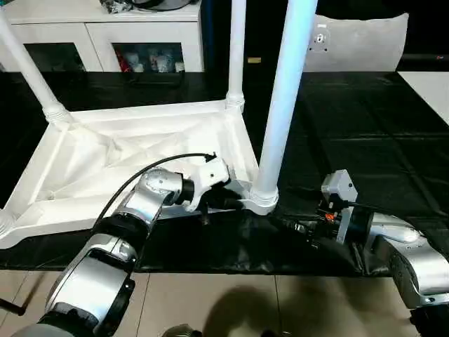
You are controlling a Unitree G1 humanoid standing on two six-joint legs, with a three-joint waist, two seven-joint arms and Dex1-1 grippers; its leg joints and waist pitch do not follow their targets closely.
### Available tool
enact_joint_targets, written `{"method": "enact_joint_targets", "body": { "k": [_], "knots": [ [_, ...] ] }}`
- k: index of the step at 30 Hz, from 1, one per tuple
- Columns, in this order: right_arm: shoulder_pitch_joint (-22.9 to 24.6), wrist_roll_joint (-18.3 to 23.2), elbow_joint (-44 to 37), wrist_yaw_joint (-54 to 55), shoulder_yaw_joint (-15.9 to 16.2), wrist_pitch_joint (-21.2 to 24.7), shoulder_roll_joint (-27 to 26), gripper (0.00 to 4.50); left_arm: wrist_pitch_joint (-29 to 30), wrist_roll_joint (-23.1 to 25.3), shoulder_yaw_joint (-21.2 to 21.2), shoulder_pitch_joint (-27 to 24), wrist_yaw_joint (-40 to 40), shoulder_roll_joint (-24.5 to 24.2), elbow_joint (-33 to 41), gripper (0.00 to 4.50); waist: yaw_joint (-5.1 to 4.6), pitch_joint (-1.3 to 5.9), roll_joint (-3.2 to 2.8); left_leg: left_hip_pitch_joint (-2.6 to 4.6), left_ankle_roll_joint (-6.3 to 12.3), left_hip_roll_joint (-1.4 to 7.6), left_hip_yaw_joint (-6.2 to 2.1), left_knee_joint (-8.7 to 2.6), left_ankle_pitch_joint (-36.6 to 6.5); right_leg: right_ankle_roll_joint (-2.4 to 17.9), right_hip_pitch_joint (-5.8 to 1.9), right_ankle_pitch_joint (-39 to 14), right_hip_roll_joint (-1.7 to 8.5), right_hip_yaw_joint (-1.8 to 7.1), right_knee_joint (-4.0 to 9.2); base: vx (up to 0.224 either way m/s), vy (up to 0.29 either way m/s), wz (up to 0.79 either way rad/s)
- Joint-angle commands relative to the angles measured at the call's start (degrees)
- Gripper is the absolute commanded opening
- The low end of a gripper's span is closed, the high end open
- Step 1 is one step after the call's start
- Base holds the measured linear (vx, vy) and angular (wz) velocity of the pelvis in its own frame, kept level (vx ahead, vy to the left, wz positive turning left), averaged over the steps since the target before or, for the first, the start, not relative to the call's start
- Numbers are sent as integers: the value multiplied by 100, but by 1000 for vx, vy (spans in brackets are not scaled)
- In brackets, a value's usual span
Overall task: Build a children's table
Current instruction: Rotate leg to tighten
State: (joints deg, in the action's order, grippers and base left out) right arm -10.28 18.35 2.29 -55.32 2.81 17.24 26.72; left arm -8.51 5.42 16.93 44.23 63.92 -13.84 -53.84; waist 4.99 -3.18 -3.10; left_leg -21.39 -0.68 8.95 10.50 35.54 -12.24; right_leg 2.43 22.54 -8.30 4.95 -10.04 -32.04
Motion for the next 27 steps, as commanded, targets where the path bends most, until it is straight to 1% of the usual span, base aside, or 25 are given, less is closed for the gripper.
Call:
{"method": "enact_joint_targets", "body": {
  "k": [1, 2, 3, 4, 5, 6, 7, 8, 10, 11, 12, 13, 14, 15, 16, 17, 18, 19, 20, 21, 22, 23, 24, 25, 27],
  "knots": [
    [-57, 59, -117, -15, -22, -14, 67, 450, -187, 427, 269, 55, -267, -215, -167, 12, -32, 380, 152, 93, 418, 518, -251, -449, -1098, 99, -297, -2643, 638, 423, 564, 0, 0, 0],
    [-57, 59, -117, -15, -22, -14, 67, 450, -187, 427, 269, 55, -267, -215, -167, 12, -44, 363, 148, 102, 376, 506, -252, -452, -1203, 28, -292, -2835, 635, 411, 592, 0, 0, 0],
    [-93, 69, -119, -33, -36, 5, 94, 450, -283, 600, 387, 77, -350, -278, -201, 4, -54, 349, 156, 111, 355, 496, -250, -451, -1260, -19, -287, -2960, 635, 399, 613, 0, 0, 0],
    [-99, 70, -119, -36, -39, 8, 98, 450, -291, 619, 400, 80, -354, -286, -202, 4, -80, 317, 164, 144, 297, 473, -248, -444, -1416, -130, -269, -3288, 631, 367, 676, 0, 0, 0],
    [-116, 74, -131, -43, -47, 21, 115, 450, -293, 637, 399, 91, -350, -296, -197, 4, -116, 293, 163, 182, 225, 446, -247, -423, -1570, -257, -261, -3607, 630, 321, 741, 0, 0, 0],
    [-126, 74, -144, -47, -52, 29, 127, 450, -281, 614, 375, 95, -313, -297, -171, 4, -166, 287, 170, 189, 169, 432, -262, -414, -1674, -373, -273, -3797, 621, 277, 779, 0, 0, 0],
    [-143, 77, -141, -53, -57, 37, 138, 450, -274, 585, 346, 106, -280, -288, -156, 4, -195, 276, 174, 200, 152, 433, -268, -411, -1748, -421, -270, -3874, 620, 255, 810, 0, 0, 0],
    [-149, 78, -139, -55, -59, 39, 141, 450, -274, 575, 336, 110, -271, -283, -153, 4, -246, 275, 157, 226, 114, 446, -294, -407, -1898, -471, -268, -3943, 614, 206, 833, 0, 0, 0],
    [-186, 66, -123, -86, -47, 34, 163, 450, -359, 446, 268, 104, -131, -254, -94, 4, -304, 274, 132, 247, 88, 484, -324, -426, -2066, -451, -284, -3878, 615, 175, 853, 0, 0, 0],
    [-243, 29, -88, -125, -20, 6, 197, 450, -544, 286, 237, 65, 156, -240, -1, 4, -371, 273, 74, 240, 47, 566, -387, -486, -2329, -341, -320, -3595, 635, 171, 825, 0, 0, 0],
    [-301, -32, -36, -169, 23, -68, 227, 450, -682, 235, 282, 26, 370, -256, 52, 4, -423, 289, 77, 205, -17, 620, -431, -540, -2489, -253, -375, -3336, 660, 175, 761, 0, 0, 0],
    [-373, -71, 37, -256, 75, -131, 254, 450, -779, 216, 348, -9, 566, -276, 97, 4, -423, 304, 60, 176, -41, 633, -455, -559, -2495, -211, -402, -3179, 683, 199, 722, 0, 0, 0],
    [-452, -79, 121, -395, 140, -190, 282, 450, -854, 193, 414, -45, 768, -291, 155, 4, -406, 341, 54, 185, -64, 641, -429, -573, -2396, -54, -370, -2809, 722, 276, 682, 0, 0, 0],
    [-542, -90, 228, -546, 199, -288, 303, 450, -913, 161, 474, -77, 969, -297, 219, 4, -405, 329, 60, 166, -65, 630, -417, -575, -2302, 44, -356, -2648, 727, 309, 658, 0, 0, 0],
    [-596, -89, 293, -641, 233, -346, 313, 450, -937, 142, 506, -93, 1079, -297, 255, 4, -379, 332, 80, 137, -21, 615, -385, -566, -2090, 234, -360, -2418, 756, 359, 622, 0, 0, 0],
    [-718, -80, 464, -831, 287, -442, 326, 450, -987, 128, 572, -112, 1234, -288, 324, 4, -325, 343, 77, 156, 33, 605, -339, -544, -1897, 414, -333, -2242, 757, 393, 587, 0, 0, 0],
    [-772, -80, 542, -901, 304, -486, 324, 450, -1007, 126, 601, -118, 1295, -284, 357, 4, -251, 360, 86, 149, 111, 612, -308, -528, -1637, 547, -342, -2008, 752, 423, 543, 0, 0, 0],
    [-853, -77, 659, -1000, 326, -548, 314, 450, -1034, 125, 645, -127, 1381, -278, 409, 4, -218, 371, 87, 157, 135, 628, -299, -522, -1523, 616, -335, -1884, 750, 434, 502, 0, 0, 0],
    [-853, -77, 659, -1000, 326, -548, 314, 450, -1034, 125, 645, -127, 1381, -278, 409, 4, -193, 373, 87, 136, 174, 632, -296, -516, -1394, 671, -345, -1757, 743, 444, 472, 0, 0, 0],
    [-894, -73, 712, -1046, 336, -574, 302, 450, -1045, 126, 660, -127, 1414, -273, 429, 4, -107, 408, 72, 133, 243, 663, -290, -502, -1065, 768, -353, -1360, 736, 461, 387, 0, 0, 0],
    [-942, -76, 775, -1116, 361, -612, 292, 433, -1059, 133, 664, -123, 1445, -258, 436, 0, -94, 416, 91, 106, 294, 657, -287, -488, -896, 807, -361, -1152, 734, 466, 336, 0, 0, 0],
    [-1007, -81, 858, -1286, 436, -658, 295, 422, -1097, 164, 675, -102, 1464, -237, 415, 0, -10, 439, 125, 69, 432, 640, -268, -455, -593, 899, -385, -810, 740, 481, 239, 0, 0, 0],
    [-1044, -80, 902, -1411, 492, -663, 306, 415, -1124, 178, 675, -82, 1474, -227, 388, 0, 5, 433, 139, 44, 488, 624, -257, -447, -542, 918, -388, -763, 734, 487, 226, 0, 0, 0],
    [-1058, -77, 915, -1471, 519, -656, 314, 415, -1133, 184, 674, -71, 1473, -223, 373, 0, 34, 417, 156, 22, 554, 591, -229, -432, -561, 906, -385, -839, 739, 501, 225, 0, 0, 0],
    [-1150, -20, 1031, -1737, 618, -580, 335, 410, -1153, 190, 644, -24, 1466, -218, 326, 0, 69, 409, 139, 61, 546, 584, -208, -434, -709, 795, -374, -1317, 726, 494, 295, 0, 0, 0]
  ]
}}
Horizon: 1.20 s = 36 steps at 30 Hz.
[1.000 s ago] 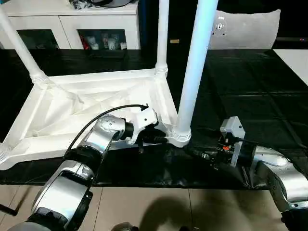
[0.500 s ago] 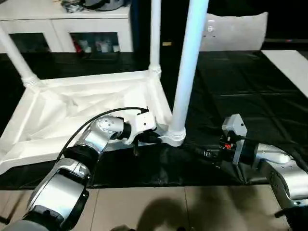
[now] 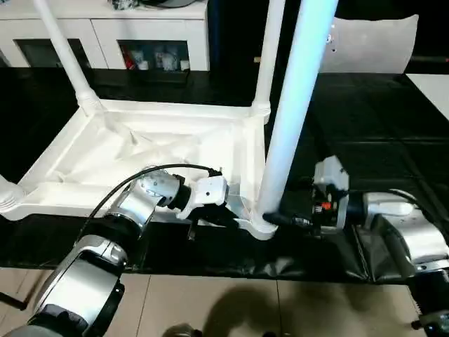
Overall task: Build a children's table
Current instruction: Rotate leg to tighten
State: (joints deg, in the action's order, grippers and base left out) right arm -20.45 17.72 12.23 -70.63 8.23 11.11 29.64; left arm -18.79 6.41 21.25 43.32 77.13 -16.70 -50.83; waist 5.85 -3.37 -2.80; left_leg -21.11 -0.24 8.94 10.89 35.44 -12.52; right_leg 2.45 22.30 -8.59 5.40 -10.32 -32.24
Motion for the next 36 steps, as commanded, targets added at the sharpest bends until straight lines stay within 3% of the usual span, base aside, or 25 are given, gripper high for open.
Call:
{"method": "enact_joint_targets", "body": {
  "k": [1, 7, 15, 21, 23, 24, 27, 28, 29, 30, 31, 32, 34, 35, 36],
  "knots": [
    [-170, 55, 104, -268, 94, 21, 46, 392, -123, 84, 209, 69, 162, 61, 31, 0, -18, 423, 107, 36, 493, 591, -250, -432, -706, 759, -347, -1400, 668, 517, 323, 0, 0, 0],
    [-316, 78, 412, -520, 124, 2, 47, 328, -123, 66, 167, 46, 252, 17, 73, 0, -30, 391, 117, 104, 320, 614, -242, -466, -966, 620, -293, -1987, 645, 542, 403, 0, 0, 0],
    [-450, 40, 688, -614, 189, -10, -66, 261, -118, 65, 180, 6, 308, -12, 111, 0, -8, 422, 109, 79, 434, 623, -234, -445, -659, 795, -297, -1448, 640, 553, 317, 0, 0, 0],
    [-445, 81, 710, -686, 202, 70, -92, 217, -20, 18, 134, -3, 320, -6, 91, 0, -9, 389, 110, 87, 388, 614, -230, -460, -849, 739, -295, -1745, 648, 552, 366, 0, 0, 0],
    [-438, 82, 713, -699, 205, 75, -101, 198, -11, 11, 123, -6, 321, -6, 92, 0, -15, 374, 96, 88, 368, 618, -235, -468, -887, 711, -286, -1802, 639, 551, 380, 0, 0, 0],
    [-396, 90, 672, -697, 217, 94, -114, 198, 20, 11, 101, -6, 269, -2, 89, 0, -13, 338, 58, 84, 363, 610, -239, -475, -941, 701, -273, -1831, 644, 553, 393, 0, 0, 0],
    [-301, 134, 561, -684, 233, 185, -141, 191, 218, 33, 44, 32, 94, 27, 43, 0, -29, 330, 76, 100, 348, 620, -242, -490, -1040, 694, -275, -1887, 630, 553, 409, 0, 0, 0],
    [-219, 201, 428, -606, 208, 297, -175, 191, 404, 40, -16, 73, -94, 64, 17, 0, -30, 285, 20, 99, 324, 619, -251, -504, -1126, 697, -257, -1944, 627, 553, 423, 0, 0, 0],
    [-114, 309, 233, -326, 117, 546, -277, 191, 700, -5, -146, 155, -405, 157, -16, 0, -47, 270, 51, 111, 307, 631, -245, -522, -1207, 675, -262, -2004, 615, 566, 452, 0, 0, 0],
    [-72, 349, 153, -218, 83, 640, -314, 190, 804, -26, -192, 180, -512, 187, -16, 0, -24, 258, 39, 123, 286, 631, -260, -525, -1234, 676, -250, -2050, 631, 562, 457, 0, 0, 0],
    [-17, 314, 64, 118, 25, 733, -424, 190, 994, -46, -267, 239, -732, 248, -37, 0, -39, 229, 46, 116, 248, 631, -263, -545, -1343, 654, -254, -2199, 632, 561, 478, 0, 0, 0],
    [12, 224, 33, 471, -26, 746, -547, 190, 1116, -52, -322, 293, -929, 304, -63, 0, -50, 212, 50, 162, 162, 613, -264, -553, -1543, 584, -227, -2524, 634, 550, 530, 0, 0, 0],
    [20, 61, 37, 929, -76, 755, -693, 190, 1244, -44, -383, 352, -1192, 372, -101, 0, -90, 170, 61, 189, 88, 573, -272, -555, -1773, 460, -208, -2977, 632, 524, 600, 0, 0, 0],
    [11, -58, 53, 1562, -208, 802, -955, 190, 1406, -40, -452, 433, -1509, 479, -164, 0, -193, 78, 68, 211, -24, 534, -309, -555, -2083, 179, -188, -3670, 624, 456, 697, 0, 0, 0],
    [1, -119, 65, 1951, -298, 838, -1124, 190, 1503, -37, -493, 481, -1699, 547, -202, 0, -229, 80, 61, 228, -79, 521, -331, -548, -2176, 109, -186, -3813, 620, 412, 719, 0, 0, 0]
  ]
}}
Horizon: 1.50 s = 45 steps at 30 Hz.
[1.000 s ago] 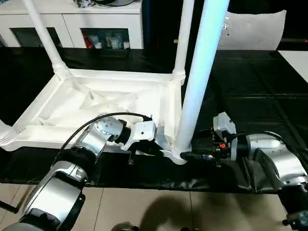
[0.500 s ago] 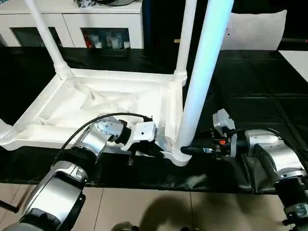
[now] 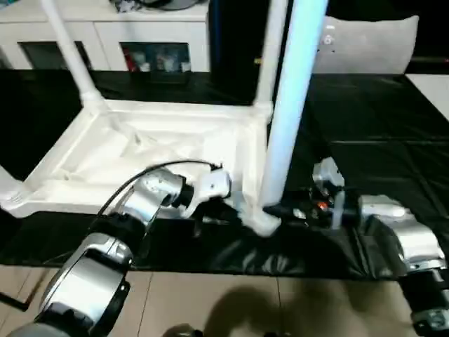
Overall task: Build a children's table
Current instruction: Rotate leg to tighten
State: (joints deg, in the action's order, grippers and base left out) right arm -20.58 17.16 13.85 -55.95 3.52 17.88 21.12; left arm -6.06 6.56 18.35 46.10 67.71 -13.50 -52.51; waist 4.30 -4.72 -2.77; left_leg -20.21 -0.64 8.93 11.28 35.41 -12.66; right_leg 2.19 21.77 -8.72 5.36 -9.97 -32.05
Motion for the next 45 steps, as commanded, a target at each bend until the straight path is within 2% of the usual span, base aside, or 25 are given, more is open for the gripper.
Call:
{"method": "enact_joint_targets", "body": {
  "k": [1, 2, 3, 6, 9, 10, 11, 12, 14, 15, 16, 18, 20, 23, 28, 34, 36, 37, 38, 39, 41, 42, 43, 44, 45],
  "knots": [
    [4, -105, -112, 844, 99, 237, -451, 190, 369, -68, -258, 261, -975, 322, -84, 0, -150, 197, 48, 120, -97, 529, -423, -555, -2298, 9, -179, -3876, 639, 313, 746, 0, 0, 0],
    [-16, -167, -144, 1253, 36, 312, -680, 189, 550, -87, -325, 338, -1253, 456, -147, 0, -238, 199, 48, 97, -111, 548, -443, -580, -2292, 7, -195, -3647, 622, 314, 731, 0, 0, 0],
    [-24, -194, -157, 1354, 33, 329, -743, 189, 599, -85, -343, 362, -1356, 500, -167, 0, -256, 207, 44, 88, -86, 551, -447, -588, -2230, 39, -212, -3503, 641, 323, 728, 0, 0, 0],
    [-202, -522, -100, 2468, -83, 435, -1341, 189, 908, -63, -483, 550, -2179, 891, -316, 0, -364, 215, 36, -18, 68, 570, -441, -628, -1766, 332, -249, -2688, 652, 416, 628, 0, 0, 0],
    [-470, -681, 168, 3545, -254, 372, -1822, 189, 1125, -96, -602, 682, -2828, 1223, -351, 0, -424, 300, 45, -37, 269, 549, -367, -577, -959, 929, -211, -1347, 652, 525, 429, 0, 0, 0],
    [-570, -748, 305, 3833, -311, 295, -1952, 189, 1144, -70, -631, 716, -3050, 1305, -376, 0, -427, 319, 56, -35, 336, 539, -358, -563, -838, 989, -200, -1240, 643, 530, 420, 54, -5, 3],
    [-570, -748, 305, 3833, -311, 295, -1952, 189, 1144, -70, -631, 716, -3050, 1305, -376, 0, -425, 345, 80, -85, 506, 491, -341, -513, -483, 1128, -234, -833, 653, 548, 341, 55, -18, 0],
    [-710, -771, 508, 4058, -383, 161, -2115, 224, 1126, -3, -638, 750, -3360, 1429, -410, 0, -399, 390, 65, -108, 777, 486, -318, -468, -17, 1280, -239, -188, 655, 568, 230, 55, -18, 0],
    [-729, -783, 505, 4112, -408, 76, -2200, 245, 1123, 66, -607, 738, -3504, 1478, -394, 0, -390, 391, 70, -112, 1092, 483, -311, -436, 345, 1369, -229, 340, 627, 560, 161, 28, -13, -1],
    [-727, -785, 501, 4113, -409, 70, -2203, 262, 1122, 71, -603, 735, -3507, 1479, -391, 0, -385, 389, 99, -126, 1355, 477, -298, -406, 532, 1413, -223, 593, 630, 562, 123, 0, 0, 0],
    [-689, -792, 419, 4100, -417, 32, -2211, 262, 1122, 108, -577, 707, -3523, 1468, -362, 0, -364, 380, 98, -116, 1494, 470, -280, -392, 513, 1396, -198, 551, 628, 568, 130, 0, 0, 0],
    [-580, -788, 270, 3950, -419, -25, -2132, 285, 1097, 152, -534, 635, -3444, 1389, -290, 0, -354, 382, 130, -143, 1551, 474, -280, -393, 392, 1336, -227, 208, 621, 553, 151, 0, 0, 0],
    [-456, -809, 138, 3745, -418, -60, -1981, 302, 1031, 194, -489, 568, -3334, 1279, -222, 0, -327, 341, 109, -122, 1398, 484, -274, -418, -5, 1160, -211, -565, 601, 538, 256, 0, 0, 0],
    [-274, -696, -22, 3348, -510, -123, -1647, 328, 901, 174, -447, 431, -3000, 1066, -91, 0, -371, 345, 117, -139, 1233, 516, -311, -438, -194, 1085, -222, -888, 597, 541, 274, 0, 0, 0],
    [-40, -438, -169, 2372, -672, -389, -815, 372, 584, 123, -349, 126, -2248, 580, 114, 0, -336, 360, 111, -126, 1266, 503, -285, -418, -171, 1102, -216, -736, 592, 564, 257, 0, 0, 0],
    [79, -55, -345, 654, -626, -415, 116, 425, 274, 35, -189, -220, -1169, 44, 444, 0, -321, 358, 162, -155, 1165, 489, -278, -415, -386, 978, -230, -1321, 586, 558, 318, 0, 0, 0],
    [76, 55, -380, 160, -567, -384, 358, 438, 168, 4, -114, -320, -808, -121, 576, 0, -303, 359, 153, -149, 1203, 508, -288, -414, -365, 969, -220, -1324, 587, 560, 293, 0, 0, 0],
    [39, 87, -355, -62, -505, -393, 474, 445, 112, -37, -63, -384, -559, -217, 679, 0, -298, 358, 193, -152, 1216, 510, -281, -413, -337, 958, -209, -1337, 582, 563, 286, 0, 0, 0],
    [-31, 111, -294, -332, -409, -428, 610, 445, 87, -105, 5, -474, -204, -346, 829, 0, -281, 354, 178, -156, 1202, 519, -278, -411, -318, 974, -200, -1377, 593, 570, 283, 0, 0, 0],
    [-31, 111, -294, -332, -409, -428, 610, 445, 87, -105, 5, -474, -204, -346, 829, 0, -271, 345, 167, -146, 1171, 524, -274, -415, -347, 968, -184, -1437, 582, 568, 284, 0, 0, 0],
    [-179, 156, -155, -704, -271, -457, 729, 445, -96, -186, 120, -601, 346, -550, 1029, 0, -235, 347, 207, -123, 1074, 537, -257, -422, -365, 967, -161, -1497, 578, 581, 286, 0, 0, 0],
    [-211, 166, -130, -781, -242, -458, 744, 445, -123, -204, 143, -625, 458, -593, 1068, 0, -205, 352, 188, -117, 1041, 538, -268, -422, -376, 1006, -166, -1502, 592, 570, 263, 0, 0, 0],
    [-321, 186, -44, -1032, -129, -441, 768, 445, -167, -243, 219, -690, 775, -728, 1187, 0, -195, 342, 232, -102, 1012, 555, -249, -432, -388, 988, -142, -1550, 577, 584, 276, 0, 0, 0],
    [-408, 202, 31, -1253, -42, -432, 783, 445, -193, -271, 271, -742, 1005, -833, 1292, 0, -165, 352, 201, -102, 968, 564, -260, -435, -361, 1040, -152, -1490, 589, 587, 229, 0, 0, 0],
    [-479, 218, 103, -1470, 40, -403, 787, 427, -220, -313, 307, -788, 1204, -917, 1398, 0, -173, 326, 267, -100, 976, 574, -249, -448, -350, 1023, -127, -1489, 576, 595, 246, 0, 0, 0]
  ]
}}
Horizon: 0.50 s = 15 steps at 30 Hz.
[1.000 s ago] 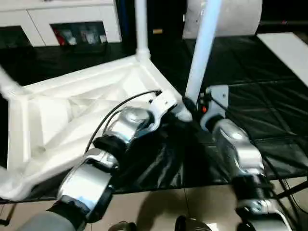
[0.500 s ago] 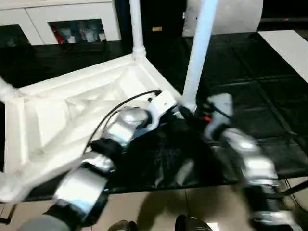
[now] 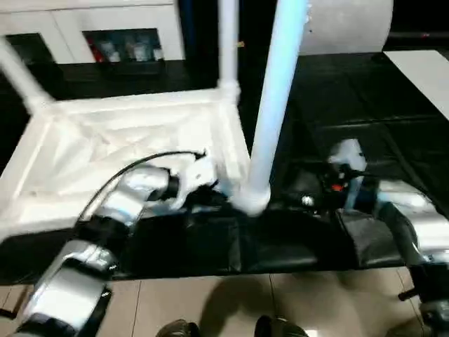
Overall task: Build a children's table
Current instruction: Rotate leg to tighten
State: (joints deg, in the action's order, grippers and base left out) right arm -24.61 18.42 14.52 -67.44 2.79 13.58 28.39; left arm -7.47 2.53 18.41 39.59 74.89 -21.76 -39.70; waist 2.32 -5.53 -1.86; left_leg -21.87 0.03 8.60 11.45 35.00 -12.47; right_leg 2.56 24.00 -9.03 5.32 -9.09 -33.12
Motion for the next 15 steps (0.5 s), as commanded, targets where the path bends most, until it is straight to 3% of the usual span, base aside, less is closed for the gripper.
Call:
{"method": "enact_joint_targets", "body": {
  "k": [1, 2, 3, 4, 5, 9, 12, 15],
  "knots": [
    [-76, 91, 36, -320, 114, 28, 59, 416, -79, 90, 301, -137, 486, -92, 118, 0, 46, 407, 134, 71, 867, 618, -273, -410, -371, 1011, -352, -1416, 592, 515, 333, 0, 0, 0],
    [-181, 78, 163, -635, 321, 66, 21, 407, -75, 58, 349, -192, 691, -221, 295, 0, 79, 402, 146, 113, 794, 642, -267, -415, -357, 1045, -327, -1320, 598, 525, 324, 0, 0, 0],
    [-224, 60, 215, -757, 431, 73, -9, 407, -49, 41, 369, -210, 775, -274, 376, 0, 76, 395, 183, 98, 780, 639, -270, -428, -370, 1080, -338, -1281, 593, 520, 303, 0, 0, 0],
    [-246, 48, 244, -823, 495, 73, -28, 398, -25, 32, 380, -220, 818, -302, 425, 0, 101, 395, 157, 124, 732, 654, -265, -434, -369, 1115, -326, -1199, 593, 530, 302, 0, 0, 0],
    [-246, 48, 244, -823, 495, 73, -28, 388, -25, 32, 380, -220, 818, -302, 425, 0, 115, 394, 174, 132, 692, 659, -264, -435, -342, 1170, -326, -1052, 599, 540, 278, 0, 0, 0],
    [-480, -15, 620, -1130, 716, -25, -233, 357, -33, 16, 402, -263, 938, -400, 632, 0, 130, 386, 247, 116, 576, 638, -250, -446, -407, 1283, -353, -948, 632, 553, 259, 0, 0, 0],
    [-573, -47, 759, -1306, 811, -61, -269, 331, -45, 18, 410, -260, 962, -432, 678, 0, 135, 367, 246, 112, 446, 634, -250, -454, -537, 1230, -371, -1184, 638, 567, 297, 0, 0, 0],
    [-624, -86, 870, -1334, 873, -125, -316, 302, -23, 14, 398, -247, 955, -416, 693, 0, 130, 359, 244, 127, 405, 642, -252, -461, -506, 1279, -365, -1042, 619, 567, 280, 0, 0, 0]
  ]
}}
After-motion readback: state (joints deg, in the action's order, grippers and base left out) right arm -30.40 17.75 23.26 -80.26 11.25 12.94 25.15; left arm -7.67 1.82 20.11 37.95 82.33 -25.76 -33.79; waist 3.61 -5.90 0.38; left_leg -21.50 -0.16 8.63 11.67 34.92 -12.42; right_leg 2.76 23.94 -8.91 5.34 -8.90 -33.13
